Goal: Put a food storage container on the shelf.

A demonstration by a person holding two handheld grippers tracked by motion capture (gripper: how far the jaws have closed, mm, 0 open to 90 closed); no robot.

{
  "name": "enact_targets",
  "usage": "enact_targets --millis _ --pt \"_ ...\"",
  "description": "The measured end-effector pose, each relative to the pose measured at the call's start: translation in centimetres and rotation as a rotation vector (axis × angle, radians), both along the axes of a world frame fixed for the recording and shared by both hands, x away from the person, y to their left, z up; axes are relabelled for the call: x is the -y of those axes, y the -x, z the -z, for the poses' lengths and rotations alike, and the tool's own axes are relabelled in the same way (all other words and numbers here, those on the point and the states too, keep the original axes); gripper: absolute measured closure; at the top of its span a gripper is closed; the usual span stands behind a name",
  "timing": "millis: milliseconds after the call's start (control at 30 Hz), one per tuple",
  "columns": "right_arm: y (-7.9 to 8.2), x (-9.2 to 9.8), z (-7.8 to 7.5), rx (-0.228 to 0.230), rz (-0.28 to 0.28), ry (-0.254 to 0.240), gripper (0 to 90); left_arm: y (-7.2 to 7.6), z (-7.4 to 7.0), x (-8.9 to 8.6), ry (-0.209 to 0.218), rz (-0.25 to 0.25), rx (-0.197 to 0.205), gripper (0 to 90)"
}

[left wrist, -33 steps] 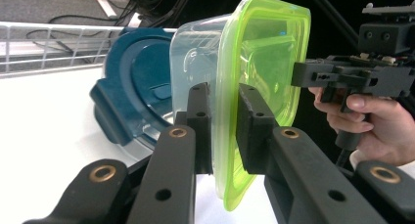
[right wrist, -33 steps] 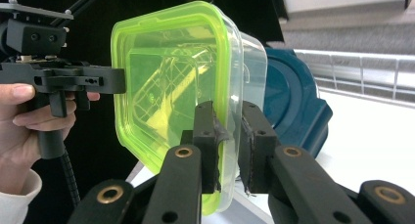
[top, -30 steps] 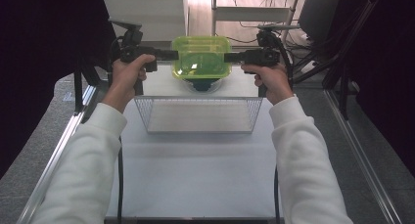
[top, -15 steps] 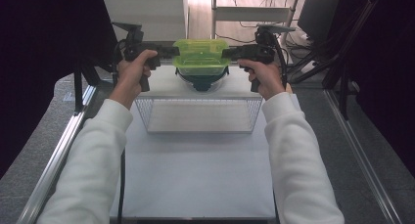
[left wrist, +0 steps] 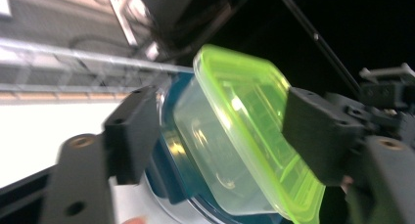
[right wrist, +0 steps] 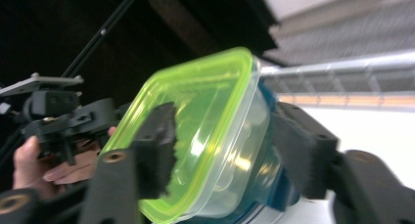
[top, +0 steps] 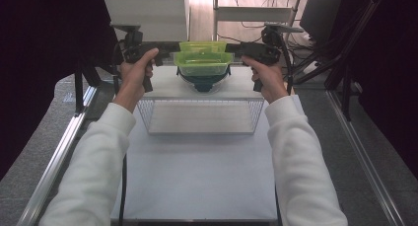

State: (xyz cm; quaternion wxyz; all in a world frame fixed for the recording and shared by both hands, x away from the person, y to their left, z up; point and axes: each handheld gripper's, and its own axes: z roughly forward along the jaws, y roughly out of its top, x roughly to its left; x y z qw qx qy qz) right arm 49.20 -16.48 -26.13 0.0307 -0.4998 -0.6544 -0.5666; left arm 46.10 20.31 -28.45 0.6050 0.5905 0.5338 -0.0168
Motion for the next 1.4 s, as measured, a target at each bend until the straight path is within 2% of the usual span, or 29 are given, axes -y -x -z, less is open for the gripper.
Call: enact_targets --millis 100,167,233,333,433,533,567,667,833,1000,1100,1233,1400 --pt "1.1 0.8 -0.5 0.079 -0.03 0.003 30.2 1.4 -0.8 -0.8 -0.029 -0.005 0.038 23.5" --pt "2.4 1.5 -0.7 0.145 -0.056 0.039 27.3 2.7 -1.3 -1.2 -0.07 0.012 0.075 23.5" --pt "3.5 2.2 -0.7 0.175 -0.076 0.066 26.1 4.0 -1.6 -1.5 -0.098 0.019 0.108 22.5" --pt "5.1 3.0 -0.4 0.203 -0.1 0.1 25.4 6.2 -1.4 -1.9 -0.091 0.04 0.137 22.0" --pt "6.5 3.5 -0.1 0.212 -0.121 0.121 25.4 7.9 -1.0 -2.0 -0.132 0.054 0.153 21.4" --pt "7.6 3.5 0.1 0.227 -0.147 0.14 25.3 8.9 -0.5 -2.0 -0.148 0.071 0.155 20.7" --pt "8.0 3.5 0.1 0.237 -0.151 0.159 25.4 9.2 -0.4 -1.9 -0.165 0.068 0.161 20.5" --pt "9.0 3.5 0.3 0.255 -0.163 0.174 25.3 10.3 0.0 -1.8 -0.205 0.071 0.174 19.4" --pt "10.8 3.8 1.4 0.278 -0.177 0.227 25.4 12.5 1.0 -1.6 -0.238 0.083 0.194 19.1" --pt "13.0 4.6 3.5 0.294 -0.175 0.262 25.5 15.4 2.9 -1.3 -0.292 0.095 0.213 19.3" --pt "14.3 5.1 5.1 0.288 -0.168 0.288 25.5 17.3 4.8 -1.0 -0.324 0.103 0.209 19.4" --pt "16.4 5.8 7.6 0.291 -0.164 0.318 25.4 19.5 7.3 -0.5 -0.335 0.115 0.195 19.5" --pt "19.2 7.1 11.2 0.286 -0.143 0.333 25.4 21.8 10.7 -0.2 -0.414 0.112 0.165 19.3"
